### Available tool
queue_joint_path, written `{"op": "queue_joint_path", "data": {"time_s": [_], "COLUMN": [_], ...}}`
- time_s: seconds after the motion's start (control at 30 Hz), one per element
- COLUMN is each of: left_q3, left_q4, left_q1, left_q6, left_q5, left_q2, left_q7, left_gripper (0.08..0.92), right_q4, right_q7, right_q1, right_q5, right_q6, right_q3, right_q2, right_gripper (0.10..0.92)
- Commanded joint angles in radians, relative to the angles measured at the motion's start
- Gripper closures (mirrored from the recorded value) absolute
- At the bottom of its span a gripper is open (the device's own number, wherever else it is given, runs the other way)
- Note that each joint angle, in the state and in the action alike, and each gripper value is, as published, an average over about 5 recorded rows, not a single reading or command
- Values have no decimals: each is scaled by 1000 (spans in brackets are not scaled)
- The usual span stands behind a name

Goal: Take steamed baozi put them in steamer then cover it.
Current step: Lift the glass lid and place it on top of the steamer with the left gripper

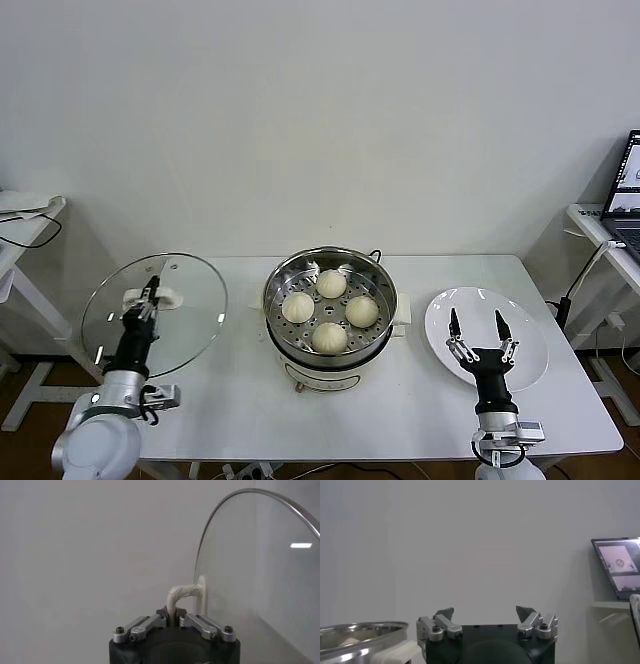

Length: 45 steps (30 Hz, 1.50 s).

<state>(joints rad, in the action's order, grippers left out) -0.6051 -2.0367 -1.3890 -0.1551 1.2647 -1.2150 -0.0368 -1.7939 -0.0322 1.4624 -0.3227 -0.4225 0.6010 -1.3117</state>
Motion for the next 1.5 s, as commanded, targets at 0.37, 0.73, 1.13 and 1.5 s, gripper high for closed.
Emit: {"op": "queue_joint_path", "data": {"time_s": [0.37,0.73,1.13,1.5], "left_q3": [706,841,879,862], "left_q4": [-84,57,182,264], "left_q1": [400,516,574,572], "left_q6": [-554,-630,-630,-630], "left_q5": [121,179,284,309], "left_q2": [78,-79,-183,-241], "left_q7": [-282,-317,-344,-333], "left_gripper": [808,808,808,808], "right_q4": [13,32,46,65], "right_q7": [0,-1,-2,-1], "right_q1": [8,-4,-8,-19], "right_q5": [27,36,58,64], "right_q6": [-8,-5,-10,-12], "right_q3": [33,43,41,47], "right_q2": [-39,-40,-51,-46], "right_gripper": [203,203,203,203]}}
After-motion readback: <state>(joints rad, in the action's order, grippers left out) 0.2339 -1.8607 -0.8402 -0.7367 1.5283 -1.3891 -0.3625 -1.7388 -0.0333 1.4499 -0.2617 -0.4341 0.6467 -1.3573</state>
